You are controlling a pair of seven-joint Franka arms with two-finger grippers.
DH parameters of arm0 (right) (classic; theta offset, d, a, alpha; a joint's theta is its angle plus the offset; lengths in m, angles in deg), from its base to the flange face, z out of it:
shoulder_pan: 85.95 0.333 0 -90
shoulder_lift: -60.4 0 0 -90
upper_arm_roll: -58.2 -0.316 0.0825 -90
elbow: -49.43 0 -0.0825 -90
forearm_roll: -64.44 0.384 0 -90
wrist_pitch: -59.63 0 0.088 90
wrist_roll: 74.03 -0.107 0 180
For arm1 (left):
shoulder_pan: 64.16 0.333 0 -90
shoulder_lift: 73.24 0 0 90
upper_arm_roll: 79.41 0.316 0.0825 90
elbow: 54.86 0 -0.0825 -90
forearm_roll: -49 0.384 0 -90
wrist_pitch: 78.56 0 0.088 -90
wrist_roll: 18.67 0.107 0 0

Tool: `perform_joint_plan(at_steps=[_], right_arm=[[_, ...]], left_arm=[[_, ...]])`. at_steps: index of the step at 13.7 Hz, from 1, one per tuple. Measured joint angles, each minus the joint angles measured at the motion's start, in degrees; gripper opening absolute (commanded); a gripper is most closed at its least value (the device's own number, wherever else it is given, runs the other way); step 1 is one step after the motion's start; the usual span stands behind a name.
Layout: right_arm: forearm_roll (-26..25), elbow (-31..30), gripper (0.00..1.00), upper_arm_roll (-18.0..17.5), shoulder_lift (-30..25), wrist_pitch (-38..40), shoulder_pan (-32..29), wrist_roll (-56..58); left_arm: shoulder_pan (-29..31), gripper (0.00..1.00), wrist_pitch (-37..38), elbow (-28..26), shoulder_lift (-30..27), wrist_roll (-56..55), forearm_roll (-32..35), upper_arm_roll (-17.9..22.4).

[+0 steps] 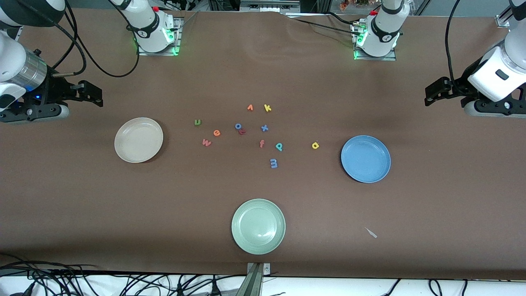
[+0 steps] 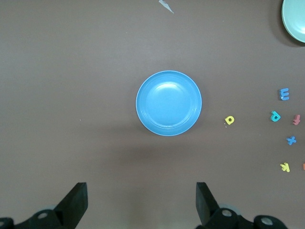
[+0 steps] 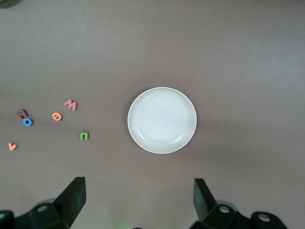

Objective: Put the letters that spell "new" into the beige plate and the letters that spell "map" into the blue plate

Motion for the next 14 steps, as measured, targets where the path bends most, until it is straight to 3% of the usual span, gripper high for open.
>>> perform_joint_plan(at_steps=[6,14], right_arm=[[0.0,-1.1,1.00,-0.2,0.1,-0.4,0.0,0.0],[0.1,-8.2,1.00,-1.1,0.6,-8.7,4.0,-6.5]], left_arm=[[0.0,1.00,0.0,0.0,0.0,0.0,0.0,0.0],[0.0,1.00,0.0,0.0,0.0,0.0,0.0,0.0]])
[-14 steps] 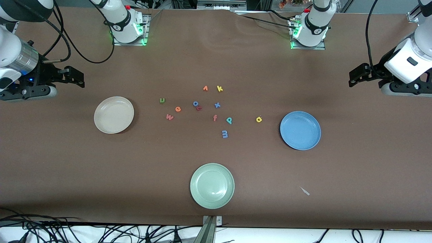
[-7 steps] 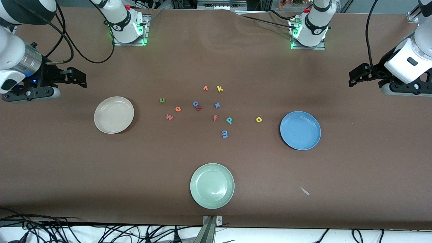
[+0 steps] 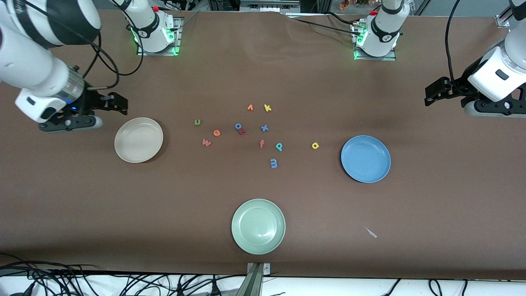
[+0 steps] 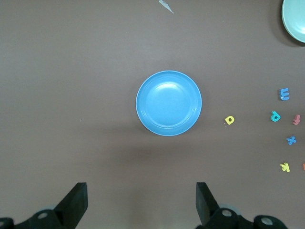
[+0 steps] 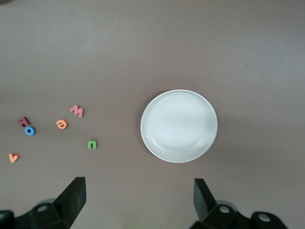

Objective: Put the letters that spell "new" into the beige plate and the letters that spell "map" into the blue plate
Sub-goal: 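Reach the right gripper to the green n while the left gripper reaches the d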

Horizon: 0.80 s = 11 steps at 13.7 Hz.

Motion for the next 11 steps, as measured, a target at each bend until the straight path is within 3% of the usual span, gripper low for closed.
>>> perform_joint_plan(at_steps=[6,11], right_arm=[[0.0,-6.3,1.00,-1.2,0.4,-6.4,2.3,-2.0],[0.0,-13.6,1.00,-5.7,0.4,-12.6,2.6,-11.2]], left_arm=[[0.0,1.00,0.0,0.0,0.0,0.0,0.0,0.0],[0.0,1.00,0.0,0.0,0.0,0.0,0.0,0.0]])
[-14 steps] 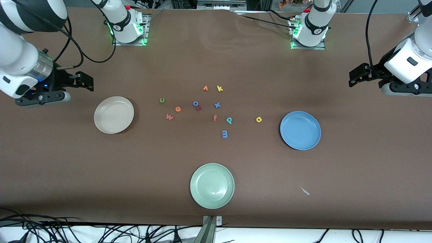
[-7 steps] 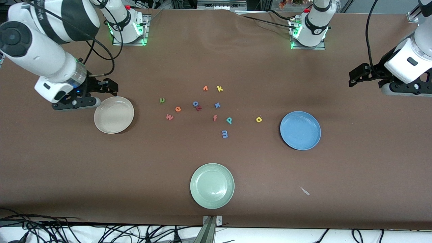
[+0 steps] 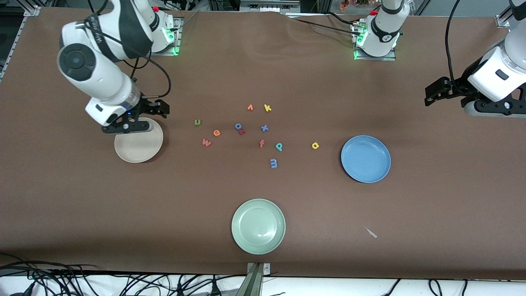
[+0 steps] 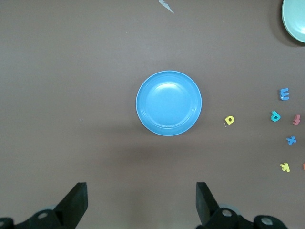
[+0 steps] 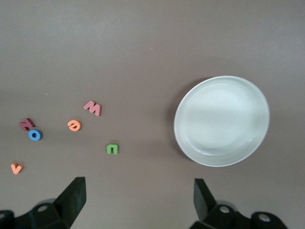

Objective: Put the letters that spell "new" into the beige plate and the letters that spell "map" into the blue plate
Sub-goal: 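Reach the right gripper to the green n while the left gripper reaches the d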

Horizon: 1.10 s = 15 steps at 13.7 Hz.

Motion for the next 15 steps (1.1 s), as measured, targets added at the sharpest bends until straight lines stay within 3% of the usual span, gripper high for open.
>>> perform_joint_plan(at_steps=[10,15], right_arm=[[0.0,-17.0,1.00,-7.1,-0.1,-21.1,0.2,-10.4],[0.0,-24.2,1.00,-8.2,1.2,-33.0,0.2,-11.1]], left_arm=[[0.0,1.00,0.0,0.0,0.0,0.0,0.0,0.0],[-1.9,1.00,0.0,-0.1,2.6,0.0,0.0,-0.2]])
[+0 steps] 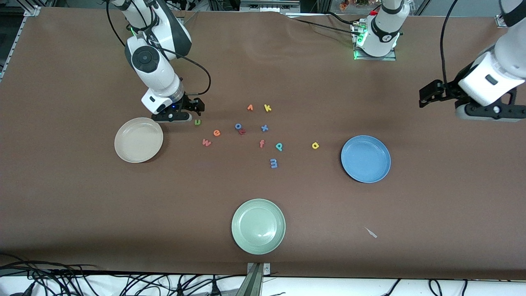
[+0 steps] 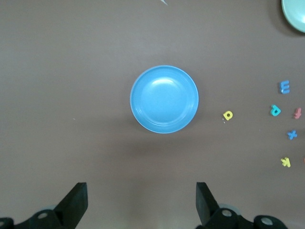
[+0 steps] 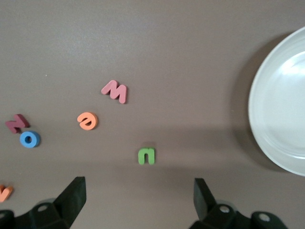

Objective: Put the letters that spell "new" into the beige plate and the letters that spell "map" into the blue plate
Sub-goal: 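Reach the right gripper to the green n while the left gripper reaches the d, then grasp the green n with the right gripper while the left gripper grasps the d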

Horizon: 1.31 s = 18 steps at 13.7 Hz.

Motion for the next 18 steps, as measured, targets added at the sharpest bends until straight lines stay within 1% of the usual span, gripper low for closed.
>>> perform_joint_plan(at_steps=[3,6,10,12,13,15,16,18], right_arm=[[0.0,-3.8,1.00,-0.6,2.7,-8.3,0.0,0.0],[0.0,-6.0,1.00,-0.9,5.6,-14.9,0.4,0.0],[-0.1,-6.9,0.99,-1.0,8.1,-18.7,0.9,0.0],[-1.1,-6.9,0.99,-0.9,9.6,-21.2,0.9,0.1],[-2.3,-6.9,0.98,-0.7,10.5,-22.0,0.9,0.1],[-5.8,-6.9,0.95,0.8,11.7,-23.0,0.8,0.1],[-7.2,-6.9,0.92,1.7,11.9,-23.2,0.8,0.1],[-8.1,-6.9,0.88,2.3,12.0,-23.3,0.8,0.1]], left_arm=[[-2.2,1.00,-0.5,-0.1,5.3,0.0,0.0,-0.3],[-4.9,1.00,-6.2,-0.1,10.9,0.0,0.0,-0.4],[-10.0,1.00,-13.7,-0.1,17.3,-1.1,0.0,-0.5],[-12.3,1.00,-16.4,-0.1,20.0,-5.0,-0.1,-0.8],[-13.5,1.00,-17.5,-0.1,21.0,-8.8,-0.1,-0.9],[-15.7,1.00,-19.0,-0.1,22.8,-17.6,-0.1,-1.1],[-16.3,1.00,-20.1,-0.3,23.6,-21.0,-0.1,-1.1],[-16.4,1.00,-24.0,-1.8,24.8,-25.5,-0.1,-1.1]])
